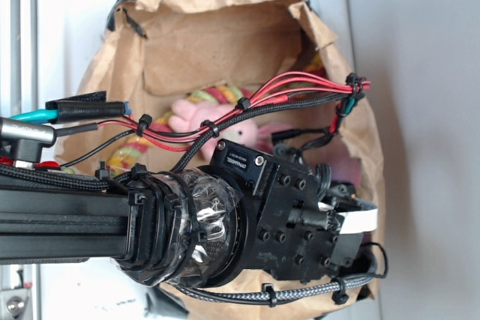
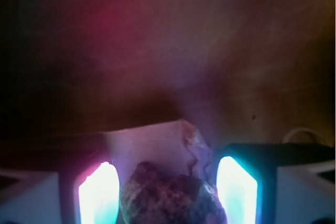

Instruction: Grab the rock.

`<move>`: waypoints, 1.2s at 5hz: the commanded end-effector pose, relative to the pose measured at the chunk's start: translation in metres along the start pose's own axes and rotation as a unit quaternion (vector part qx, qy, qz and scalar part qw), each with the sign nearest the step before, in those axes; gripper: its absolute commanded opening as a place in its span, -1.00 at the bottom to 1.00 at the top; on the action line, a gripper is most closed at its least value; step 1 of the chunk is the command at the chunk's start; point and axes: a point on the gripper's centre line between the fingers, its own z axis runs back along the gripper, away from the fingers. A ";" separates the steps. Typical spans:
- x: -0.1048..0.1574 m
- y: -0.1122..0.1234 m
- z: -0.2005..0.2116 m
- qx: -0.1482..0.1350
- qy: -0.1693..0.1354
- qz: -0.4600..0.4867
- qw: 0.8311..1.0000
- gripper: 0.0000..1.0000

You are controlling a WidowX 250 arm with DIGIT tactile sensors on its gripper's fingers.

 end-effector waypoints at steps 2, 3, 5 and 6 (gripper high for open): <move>0.019 0.037 0.091 -0.061 -0.009 0.028 0.998 -1.00; 0.021 0.051 0.112 -0.074 -0.008 0.043 0.996 -1.00; 0.021 0.072 0.152 -0.082 0.003 0.052 0.995 -1.00; 0.023 0.074 0.167 -0.090 0.003 0.058 0.994 -1.00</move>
